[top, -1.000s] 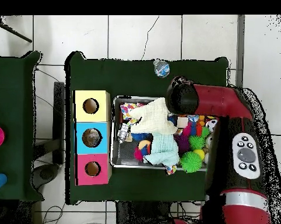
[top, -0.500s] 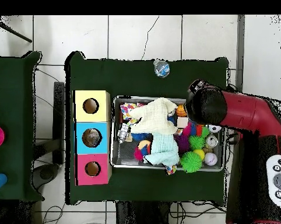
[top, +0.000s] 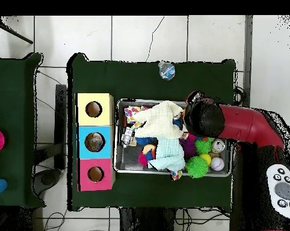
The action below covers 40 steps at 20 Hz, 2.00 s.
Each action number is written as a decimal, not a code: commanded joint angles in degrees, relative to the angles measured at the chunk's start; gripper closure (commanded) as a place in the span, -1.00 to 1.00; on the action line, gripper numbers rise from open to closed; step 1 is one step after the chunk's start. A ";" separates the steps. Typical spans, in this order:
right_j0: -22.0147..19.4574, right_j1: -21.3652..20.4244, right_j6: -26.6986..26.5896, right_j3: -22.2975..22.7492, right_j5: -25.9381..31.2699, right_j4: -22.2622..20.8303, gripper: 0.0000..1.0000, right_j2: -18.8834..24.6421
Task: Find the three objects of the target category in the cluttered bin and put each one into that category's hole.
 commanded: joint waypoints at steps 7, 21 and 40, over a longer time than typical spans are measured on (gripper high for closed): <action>0.06 2.72 -5.43 6.67 -1.03 -2.65 -1.00 4.94; -1.77 5.72 -8.16 1.86 -0.80 -5.81 -1.00 5.58; 0.23 11.31 -6.42 -5.05 -3.09 -10.21 -1.00 2.58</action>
